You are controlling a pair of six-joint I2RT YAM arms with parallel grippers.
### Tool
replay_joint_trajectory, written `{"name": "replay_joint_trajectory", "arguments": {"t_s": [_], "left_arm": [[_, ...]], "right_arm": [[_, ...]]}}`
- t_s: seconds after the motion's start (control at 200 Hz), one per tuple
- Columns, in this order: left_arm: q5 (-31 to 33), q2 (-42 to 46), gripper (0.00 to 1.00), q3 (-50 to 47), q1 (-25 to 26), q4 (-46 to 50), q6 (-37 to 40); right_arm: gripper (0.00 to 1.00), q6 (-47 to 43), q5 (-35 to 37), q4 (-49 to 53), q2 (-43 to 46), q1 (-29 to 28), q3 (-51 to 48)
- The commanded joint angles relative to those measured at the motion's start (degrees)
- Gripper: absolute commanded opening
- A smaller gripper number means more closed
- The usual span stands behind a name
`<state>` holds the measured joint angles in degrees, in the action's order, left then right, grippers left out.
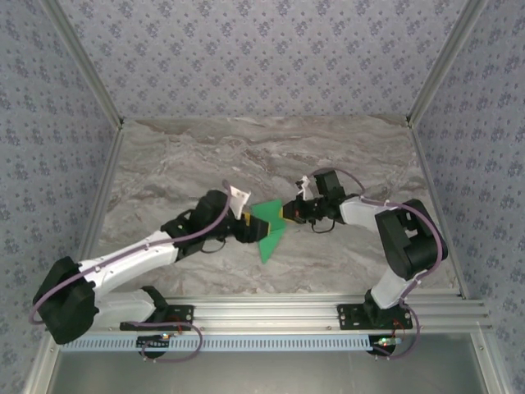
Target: Fold a paper plane with a square sheet of paper (fold left side to right side)
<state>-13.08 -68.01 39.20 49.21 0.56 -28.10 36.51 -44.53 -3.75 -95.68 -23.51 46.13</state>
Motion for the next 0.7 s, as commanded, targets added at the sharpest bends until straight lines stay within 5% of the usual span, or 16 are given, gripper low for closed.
{"name": "replay_joint_trajectory", "arguments": {"t_s": [0.0, 0.695], "left_arm": [[8.5, -2.9, 0.69, -0.6, 4.7, 5.2, -1.0], [30.7, -24.2, 0.71, 14.0, 17.3, 16.3, 0.9]], "right_arm": [[0.00, 2.9, 4.2, 7.3, -1.5, -1.7, 4.0], [0.00, 8.6, 7.8, 12.0, -4.0, -2.8, 8.0]]}}
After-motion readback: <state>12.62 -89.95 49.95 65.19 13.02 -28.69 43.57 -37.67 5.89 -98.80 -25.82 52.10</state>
